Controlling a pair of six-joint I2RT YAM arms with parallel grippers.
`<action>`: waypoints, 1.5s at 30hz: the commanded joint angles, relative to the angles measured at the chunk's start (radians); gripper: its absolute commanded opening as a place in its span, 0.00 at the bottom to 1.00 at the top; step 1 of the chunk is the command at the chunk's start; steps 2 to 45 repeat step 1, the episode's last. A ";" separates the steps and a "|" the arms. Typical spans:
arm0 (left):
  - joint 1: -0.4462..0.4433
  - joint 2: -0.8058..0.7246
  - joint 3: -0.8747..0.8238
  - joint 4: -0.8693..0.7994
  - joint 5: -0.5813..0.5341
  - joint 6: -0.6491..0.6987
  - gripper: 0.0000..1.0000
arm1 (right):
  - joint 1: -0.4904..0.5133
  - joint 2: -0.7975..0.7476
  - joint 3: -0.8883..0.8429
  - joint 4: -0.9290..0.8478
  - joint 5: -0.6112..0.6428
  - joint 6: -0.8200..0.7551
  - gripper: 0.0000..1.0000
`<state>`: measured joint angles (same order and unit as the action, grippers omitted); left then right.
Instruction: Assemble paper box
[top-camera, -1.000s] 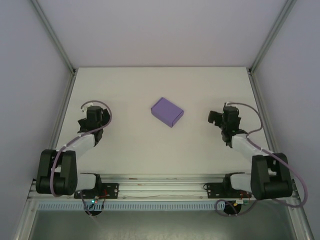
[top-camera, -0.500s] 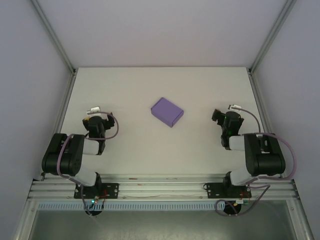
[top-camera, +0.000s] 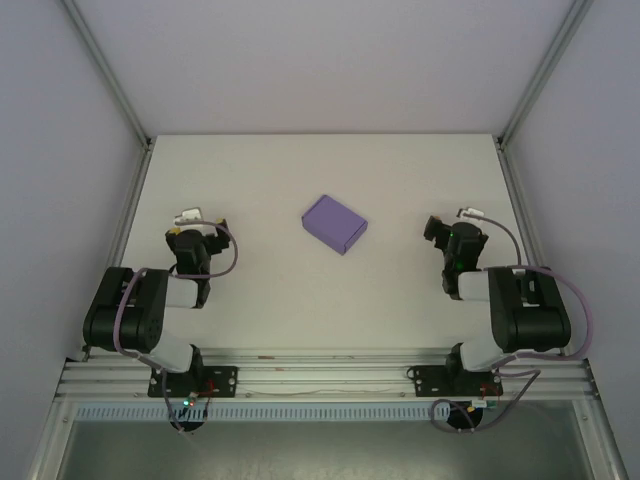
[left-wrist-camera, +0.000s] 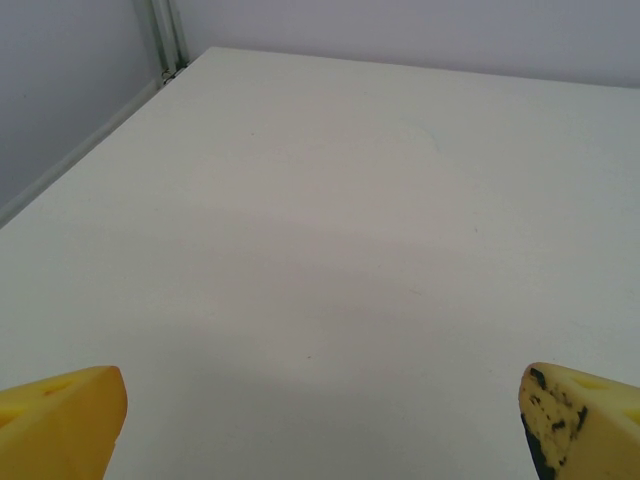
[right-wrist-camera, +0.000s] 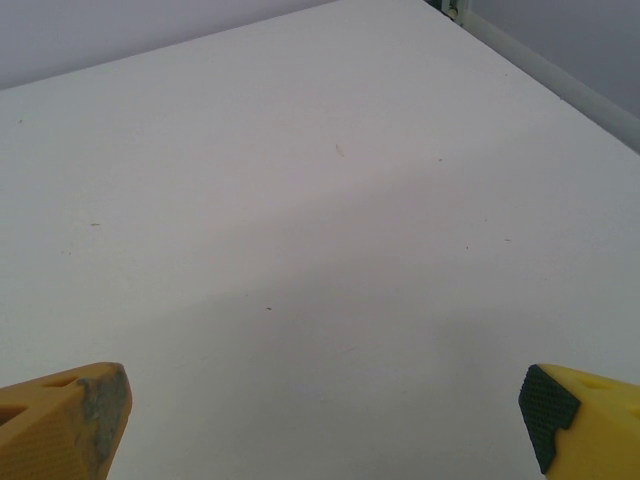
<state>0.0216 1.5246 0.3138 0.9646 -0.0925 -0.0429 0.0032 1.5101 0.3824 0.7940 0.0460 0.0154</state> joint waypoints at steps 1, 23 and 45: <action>-0.003 -0.013 0.014 0.023 0.011 0.016 1.00 | -0.005 -0.011 0.012 0.028 0.012 0.013 1.00; -0.003 -0.013 0.014 0.023 0.011 0.016 1.00 | -0.005 -0.011 0.012 0.028 0.012 0.013 1.00; -0.003 -0.013 0.014 0.023 0.011 0.016 1.00 | -0.005 -0.011 0.012 0.028 0.012 0.013 1.00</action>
